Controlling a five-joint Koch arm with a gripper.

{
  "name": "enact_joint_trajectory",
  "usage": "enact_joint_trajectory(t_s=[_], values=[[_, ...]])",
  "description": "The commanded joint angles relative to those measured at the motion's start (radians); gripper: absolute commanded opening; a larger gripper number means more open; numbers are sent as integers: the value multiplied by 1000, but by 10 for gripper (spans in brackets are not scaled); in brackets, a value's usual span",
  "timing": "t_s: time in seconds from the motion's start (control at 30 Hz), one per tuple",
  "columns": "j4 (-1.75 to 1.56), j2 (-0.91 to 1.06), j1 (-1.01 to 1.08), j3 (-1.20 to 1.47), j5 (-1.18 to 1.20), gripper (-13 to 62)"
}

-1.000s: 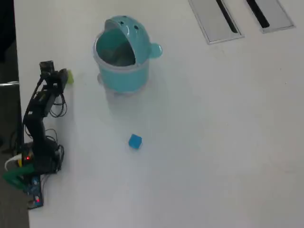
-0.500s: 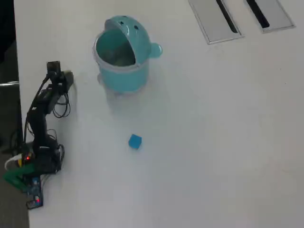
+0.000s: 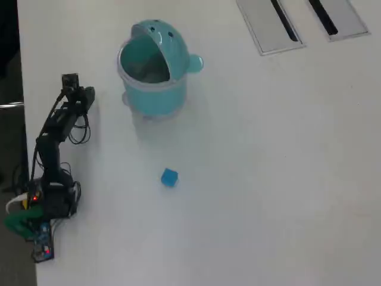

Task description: Grasp RGB lego blocks and put them in the bin one by one.

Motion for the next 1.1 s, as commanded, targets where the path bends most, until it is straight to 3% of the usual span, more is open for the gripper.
enact_joint_trajectory(t_s=[0.0,0.33,0.53,0.67,1.07], values=[[-2,9,12,-104,11,312],[-2,-91,11,-137,18,308],[-87,-103,-3,-120,130,193],[-117,-61,-6,-78,155,149],[-109,173,5,48,155,148]])
